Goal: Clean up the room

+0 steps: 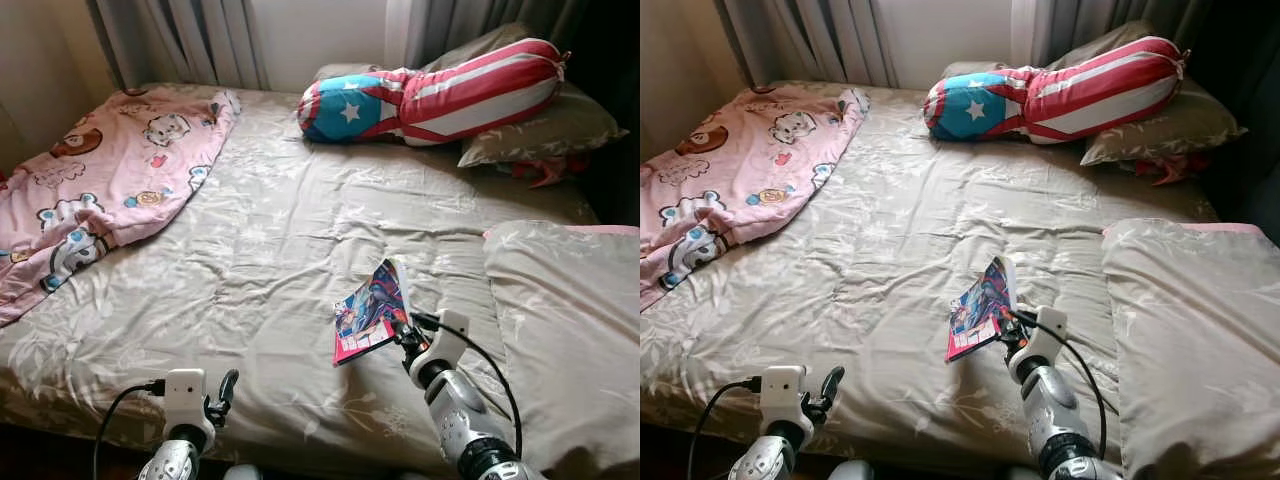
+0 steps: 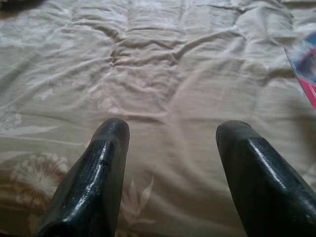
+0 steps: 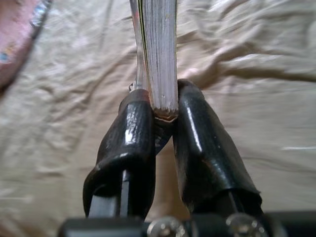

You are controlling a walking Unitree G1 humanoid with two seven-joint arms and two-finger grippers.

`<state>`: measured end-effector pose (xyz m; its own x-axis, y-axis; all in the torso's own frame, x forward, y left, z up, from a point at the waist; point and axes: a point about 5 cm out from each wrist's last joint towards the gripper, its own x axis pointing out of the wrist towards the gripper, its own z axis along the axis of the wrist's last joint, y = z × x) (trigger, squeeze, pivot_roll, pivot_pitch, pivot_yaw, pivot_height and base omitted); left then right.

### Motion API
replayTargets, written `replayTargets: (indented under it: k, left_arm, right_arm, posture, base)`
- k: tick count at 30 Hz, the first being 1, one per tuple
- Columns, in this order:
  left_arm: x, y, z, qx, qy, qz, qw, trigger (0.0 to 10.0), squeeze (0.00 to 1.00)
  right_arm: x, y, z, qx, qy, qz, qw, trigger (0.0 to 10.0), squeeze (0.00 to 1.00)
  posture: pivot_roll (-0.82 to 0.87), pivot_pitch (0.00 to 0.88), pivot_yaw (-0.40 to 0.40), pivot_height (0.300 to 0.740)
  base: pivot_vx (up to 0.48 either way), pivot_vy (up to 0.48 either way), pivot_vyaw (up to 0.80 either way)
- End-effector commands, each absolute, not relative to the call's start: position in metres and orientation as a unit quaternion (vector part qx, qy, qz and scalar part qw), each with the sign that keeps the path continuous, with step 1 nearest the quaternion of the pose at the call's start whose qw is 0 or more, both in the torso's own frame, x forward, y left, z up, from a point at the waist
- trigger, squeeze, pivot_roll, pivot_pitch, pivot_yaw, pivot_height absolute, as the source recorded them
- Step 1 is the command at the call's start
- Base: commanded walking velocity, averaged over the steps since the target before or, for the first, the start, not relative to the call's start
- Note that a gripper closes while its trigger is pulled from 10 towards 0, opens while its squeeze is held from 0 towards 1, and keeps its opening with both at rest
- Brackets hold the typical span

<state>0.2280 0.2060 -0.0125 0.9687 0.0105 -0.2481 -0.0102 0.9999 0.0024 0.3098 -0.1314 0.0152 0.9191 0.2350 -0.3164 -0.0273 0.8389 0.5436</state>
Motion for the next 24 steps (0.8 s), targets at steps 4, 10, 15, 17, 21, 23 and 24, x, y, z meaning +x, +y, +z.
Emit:
replayTargets:
  k: [4, 10, 15, 17, 21, 23, 24]
  left_arm:
    - [0.224, 0.211, -0.012, 0.014, 0.13, 0.0, 0.991, 10.0, 0.0]
    - [0.217, 0.214, -0.01, 0.028, 0.131, -0.013, 0.991, 10.0, 0.0]
    - [0.212, 0.216, -0.009, 0.034, 0.135, -0.017, 0.99, 10.0, 0.0]
    - [0.209, 0.216, -0.01, 0.034, 0.136, -0.017, 0.99, 10.0, 0.0]
    - [0.206, 0.217, -0.01, 0.037, 0.138, -0.018, 0.99, 10.0, 0.0]
    - [0.205, 0.218, -0.009, 0.038, 0.139, -0.02, 0.989, 10.0, 0.0]
    - [0.205, 0.218, -0.009, 0.038, 0.139, -0.02, 0.989, 10.0, 0.0]
  right_arm:
    - [0.319, -0.124, 0.026, 0.332, 0.173, 0.099, 0.922, 10.0, 0.0]
    - [0.306, -0.141, 0.007, 0.307, 0.217, 0.054, 0.925, 10.0, 0.0]
    - [0.297, -0.155, -0.005, 0.289, 0.245, -0.007, 0.925, 10.0, 0.0]
    - [0.292, -0.16, -0.01, 0.286, 0.255, -0.027, 0.923, 10.0, 0.0]
    - [0.289, -0.162, -0.013, 0.286, 0.262, -0.04, 0.921, 10.0, 0.0]
    - [0.288, -0.162, -0.014, 0.285, 0.265, -0.047, 0.92, 10.0, 0.0]
    - [0.288, -0.163, -0.014, 0.286, 0.265, -0.048, 0.92, 10.0, 0.0]
  posture:
    - [0.11, 0.144, 0.0, 0.653]
    - [0.14, 0.175, 0.022, 0.653]
    - [0.14, 0.184, 0.029, 0.653]
    - [0.15, 0.189, 0.033, 0.653]
    - [0.16, 0.198, 0.041, 0.653]
    - [0.16, 0.202, 0.044, 0.653]
    - [0.16, 0.202, 0.044, 0.653]
  base:
    - [0.0, 0.0, 0.0]
    - [0.0, 0.0, 0.0]
    - [0.0, 0.0, 0.0]
    - [0.0, 0.0, 0.0]
    - [0.0, 0.0, 0.0]
    - [0.0, 0.0, 0.0]
    - [0.0, 0.0, 0.0]
